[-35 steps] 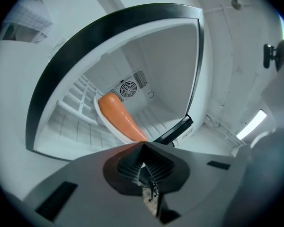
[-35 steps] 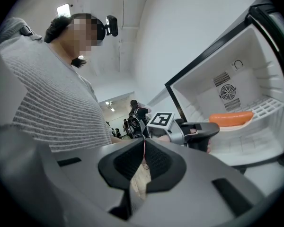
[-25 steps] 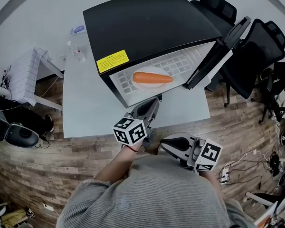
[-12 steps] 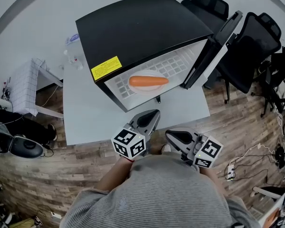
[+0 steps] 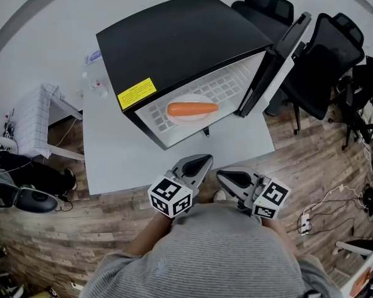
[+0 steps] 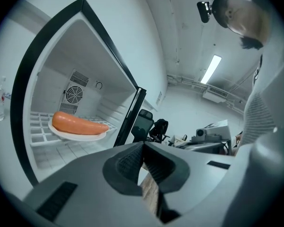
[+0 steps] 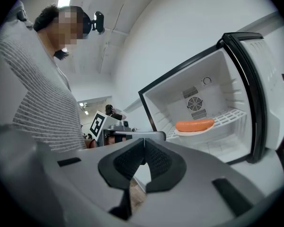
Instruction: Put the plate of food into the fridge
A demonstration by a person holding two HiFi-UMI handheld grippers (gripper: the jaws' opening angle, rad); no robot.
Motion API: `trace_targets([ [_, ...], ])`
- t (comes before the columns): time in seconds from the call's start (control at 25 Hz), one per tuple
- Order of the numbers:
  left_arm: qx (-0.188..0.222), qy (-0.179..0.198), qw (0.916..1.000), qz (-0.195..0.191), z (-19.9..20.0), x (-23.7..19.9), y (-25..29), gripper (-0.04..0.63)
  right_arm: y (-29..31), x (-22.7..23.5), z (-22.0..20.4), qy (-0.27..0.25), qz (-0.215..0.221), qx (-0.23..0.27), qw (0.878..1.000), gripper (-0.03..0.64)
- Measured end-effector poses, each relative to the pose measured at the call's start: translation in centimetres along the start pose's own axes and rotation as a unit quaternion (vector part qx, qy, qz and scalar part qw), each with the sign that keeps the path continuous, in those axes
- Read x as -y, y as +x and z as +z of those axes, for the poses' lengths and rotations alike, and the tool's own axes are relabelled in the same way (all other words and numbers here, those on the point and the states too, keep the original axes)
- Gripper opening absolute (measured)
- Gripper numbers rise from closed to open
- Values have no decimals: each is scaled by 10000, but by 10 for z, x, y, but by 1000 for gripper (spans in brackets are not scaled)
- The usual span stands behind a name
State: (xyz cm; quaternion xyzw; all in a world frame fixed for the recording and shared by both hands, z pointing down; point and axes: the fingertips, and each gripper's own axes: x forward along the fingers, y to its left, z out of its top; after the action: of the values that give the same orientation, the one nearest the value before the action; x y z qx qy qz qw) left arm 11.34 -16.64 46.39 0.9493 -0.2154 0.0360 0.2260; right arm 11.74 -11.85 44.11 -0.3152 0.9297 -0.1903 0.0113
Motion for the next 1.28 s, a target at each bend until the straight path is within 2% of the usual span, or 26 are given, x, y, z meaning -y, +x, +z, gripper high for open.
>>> trace_targets([
  [0.64,50,-42,10000,-53,3,2,4,11,-4,1,-2,-279,-194,-125,9993,14],
  [1.28,34,-94,9999,-52,0,5,3,11,-5,-4,-2,-250,-141,-113,9995,14],
])
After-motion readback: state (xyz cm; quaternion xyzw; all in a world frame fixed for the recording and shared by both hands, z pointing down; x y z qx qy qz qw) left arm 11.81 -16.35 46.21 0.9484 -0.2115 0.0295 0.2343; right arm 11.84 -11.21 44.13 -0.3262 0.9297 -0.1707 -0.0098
